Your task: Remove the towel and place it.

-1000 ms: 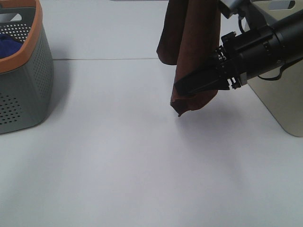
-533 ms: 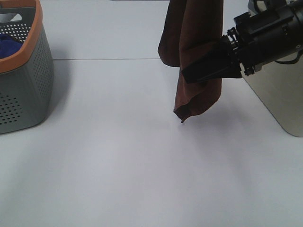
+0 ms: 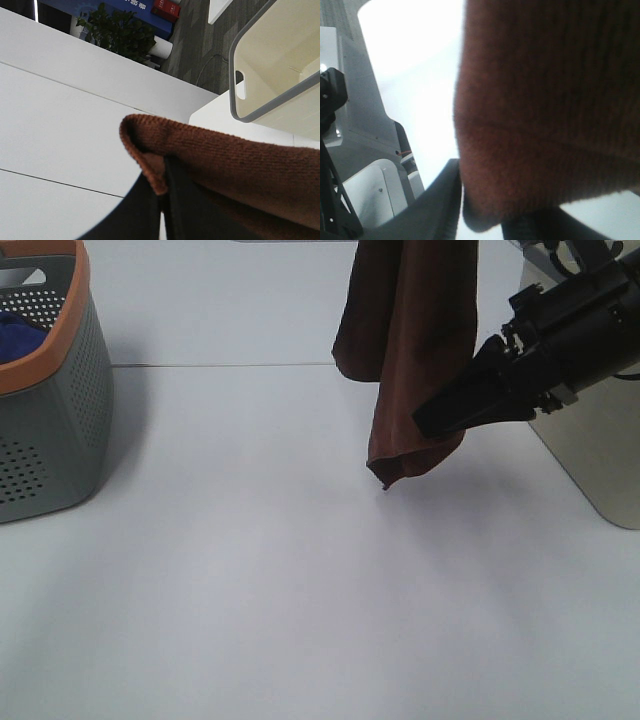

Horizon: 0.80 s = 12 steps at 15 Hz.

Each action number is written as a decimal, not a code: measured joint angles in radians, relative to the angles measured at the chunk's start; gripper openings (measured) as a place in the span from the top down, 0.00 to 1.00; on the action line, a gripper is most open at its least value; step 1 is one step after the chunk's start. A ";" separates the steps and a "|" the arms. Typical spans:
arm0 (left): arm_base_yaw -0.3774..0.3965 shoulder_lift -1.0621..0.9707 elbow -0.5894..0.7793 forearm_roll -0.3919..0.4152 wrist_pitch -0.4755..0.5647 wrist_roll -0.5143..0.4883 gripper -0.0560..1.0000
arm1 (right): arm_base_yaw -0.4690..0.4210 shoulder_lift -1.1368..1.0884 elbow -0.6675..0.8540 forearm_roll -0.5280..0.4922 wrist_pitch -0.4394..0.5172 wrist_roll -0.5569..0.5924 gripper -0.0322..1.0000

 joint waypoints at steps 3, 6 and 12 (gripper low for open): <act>0.000 0.000 0.000 0.000 0.000 0.000 0.95 | 0.000 0.000 0.000 -0.012 -0.057 0.033 0.84; 0.000 0.000 0.000 0.000 0.000 0.000 0.95 | 0.000 0.000 0.000 -0.005 -0.115 0.072 0.85; 0.000 0.000 0.000 0.000 0.002 0.000 0.95 | 0.000 0.000 0.000 0.010 -0.117 0.138 0.97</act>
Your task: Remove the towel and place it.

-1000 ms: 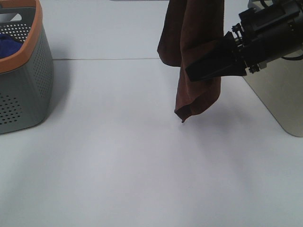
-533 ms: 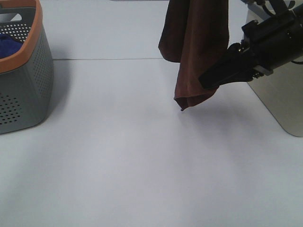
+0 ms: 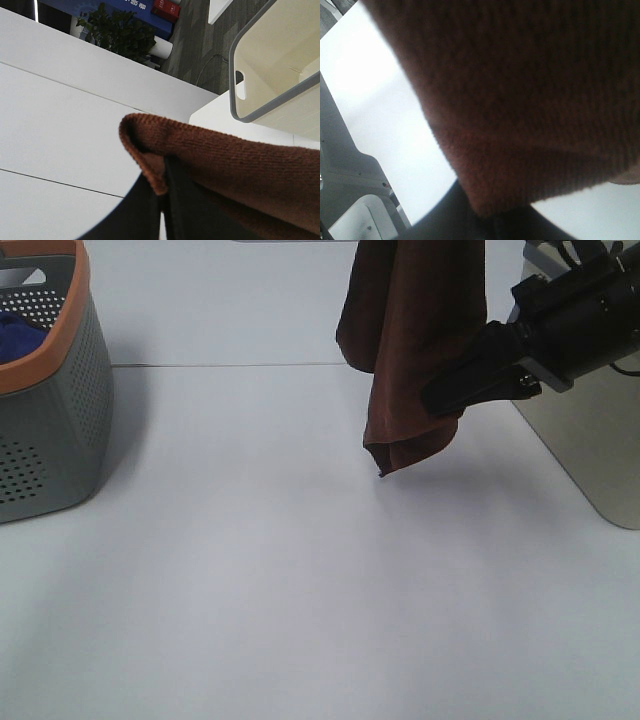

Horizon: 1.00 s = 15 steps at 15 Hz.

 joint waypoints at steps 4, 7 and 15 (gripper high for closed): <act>0.096 0.000 0.000 0.016 0.166 -0.140 0.95 | 0.000 -0.042 0.000 -0.102 0.019 0.100 0.97; 0.158 0.000 0.000 0.073 0.266 -0.284 0.95 | 0.000 -0.145 0.000 -0.110 0.017 0.103 0.97; 0.205 0.066 0.000 0.082 0.320 -0.402 0.95 | 0.000 -0.099 -0.016 -0.118 -0.154 0.005 0.97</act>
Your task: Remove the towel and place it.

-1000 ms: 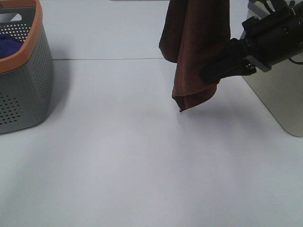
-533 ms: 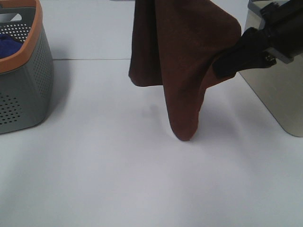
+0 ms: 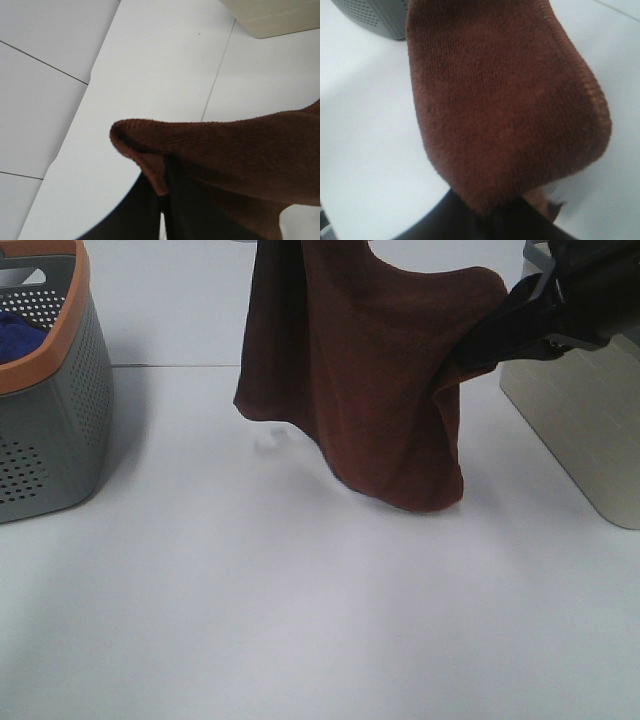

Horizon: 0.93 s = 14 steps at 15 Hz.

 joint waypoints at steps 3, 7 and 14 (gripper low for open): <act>0.052 0.056 0.000 0.013 -0.159 -0.006 0.95 | 0.000 0.114 -0.144 0.001 -0.116 -0.042 0.97; 0.141 0.176 0.000 0.018 -0.431 -0.006 0.95 | 0.000 0.385 -0.468 0.000 -0.168 -0.117 0.97; 0.182 0.299 0.000 0.030 -0.466 -0.002 0.95 | 0.000 0.628 -0.664 -0.139 -0.116 -0.171 0.97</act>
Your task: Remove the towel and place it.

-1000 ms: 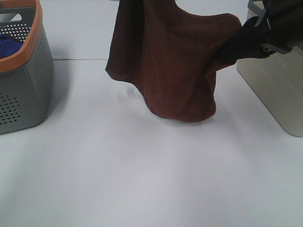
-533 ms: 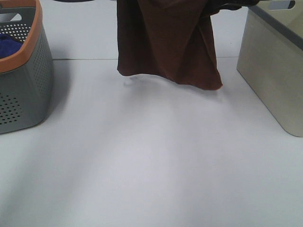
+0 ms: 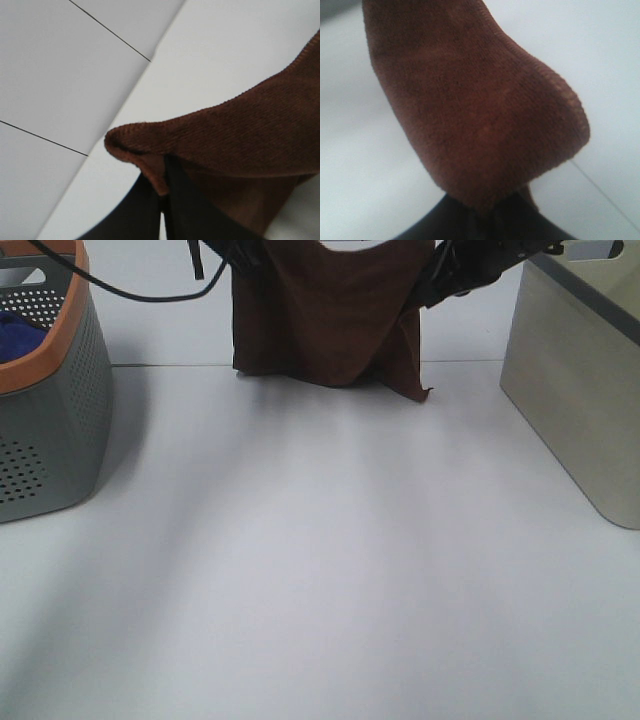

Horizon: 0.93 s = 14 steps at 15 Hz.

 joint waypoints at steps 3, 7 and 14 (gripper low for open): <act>-0.021 0.009 0.000 0.000 0.196 0.000 0.95 | 0.000 0.000 0.000 -0.069 0.208 0.065 0.97; -0.035 0.009 0.000 -0.048 0.673 0.036 0.95 | 0.000 -0.002 -0.002 -0.201 0.566 0.212 0.97; -0.035 0.014 0.000 -0.192 1.068 0.335 0.95 | 0.000 0.092 0.019 -0.168 0.611 0.320 0.97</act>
